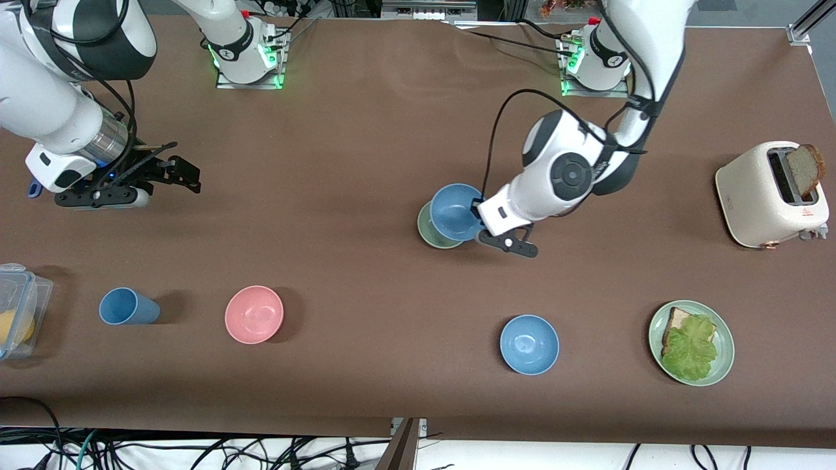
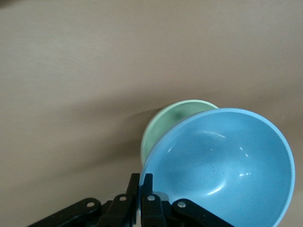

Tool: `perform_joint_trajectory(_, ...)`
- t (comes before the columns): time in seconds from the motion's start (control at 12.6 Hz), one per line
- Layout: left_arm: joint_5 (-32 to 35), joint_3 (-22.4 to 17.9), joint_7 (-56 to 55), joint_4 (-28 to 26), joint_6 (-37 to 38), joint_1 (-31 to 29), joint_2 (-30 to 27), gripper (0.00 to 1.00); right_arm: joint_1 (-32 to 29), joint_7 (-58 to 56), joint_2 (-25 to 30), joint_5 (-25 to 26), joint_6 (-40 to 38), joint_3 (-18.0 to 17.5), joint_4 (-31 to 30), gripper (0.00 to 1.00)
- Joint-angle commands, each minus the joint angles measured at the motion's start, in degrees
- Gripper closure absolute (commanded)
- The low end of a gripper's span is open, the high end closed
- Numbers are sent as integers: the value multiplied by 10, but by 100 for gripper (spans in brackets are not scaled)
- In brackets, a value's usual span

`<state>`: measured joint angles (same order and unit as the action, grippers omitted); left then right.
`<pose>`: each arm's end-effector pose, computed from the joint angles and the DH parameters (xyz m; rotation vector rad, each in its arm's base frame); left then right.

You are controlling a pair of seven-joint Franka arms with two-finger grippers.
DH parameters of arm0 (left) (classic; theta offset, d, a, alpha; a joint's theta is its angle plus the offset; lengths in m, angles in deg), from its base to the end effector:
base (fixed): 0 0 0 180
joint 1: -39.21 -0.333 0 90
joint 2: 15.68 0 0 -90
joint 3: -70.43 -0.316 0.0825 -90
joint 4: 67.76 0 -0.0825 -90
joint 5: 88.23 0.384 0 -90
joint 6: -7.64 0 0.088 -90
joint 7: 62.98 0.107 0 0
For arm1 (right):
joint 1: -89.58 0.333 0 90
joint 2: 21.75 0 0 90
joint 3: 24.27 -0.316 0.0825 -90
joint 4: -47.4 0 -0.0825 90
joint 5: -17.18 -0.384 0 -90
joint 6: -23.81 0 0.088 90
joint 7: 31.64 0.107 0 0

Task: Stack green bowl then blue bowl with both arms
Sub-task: 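Lift the blue bowl and carry it over the green bowl, then lower the blue bowl into the green bowl and open the left gripper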

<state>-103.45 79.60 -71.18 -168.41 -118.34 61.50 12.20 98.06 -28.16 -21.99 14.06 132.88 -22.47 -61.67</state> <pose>0.5601 -0.3428 0.2935 2.8613 -0.3270 -0.1986 0.5568 0.0692 0.4923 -3.0903 -0.0586 0.0135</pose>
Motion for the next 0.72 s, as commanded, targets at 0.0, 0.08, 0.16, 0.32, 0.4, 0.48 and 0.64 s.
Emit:
perform_joint_trajectory(0.0,-13,-8,-4,21,-1,20,26,100,1,8,10,8,-11,-3,2,0)
perform_joint_trajectory(0.08,-12,-8,-6,21,-1,23,31,100,1,8,10,8,-11,-2,2,0)
perform_joint_trajectory(0.16,-11,-8,-5,21,-1,23,33,100,1,7,10,8,-11,-2,3,0)
perform_joint_trajectory(0.32,-9,-9,-5,21,-1,24,38,100,1,7,10,8,-11,-2,3,0)
perform_joint_trajectory(0.4,-9,-9,-5,21,-1,24,41,100,1,8,9,8,-11,-2,3,0)
perform_joint_trajectory(0.48,-8,-10,-5,21,-1,24,43,97,1,9,8,9,-11,-2,3,0)
perform_joint_trajectory(0.64,-10,-12,-6,21,-1,24,46,82,1,8,6,9,-11,-2,3,0)
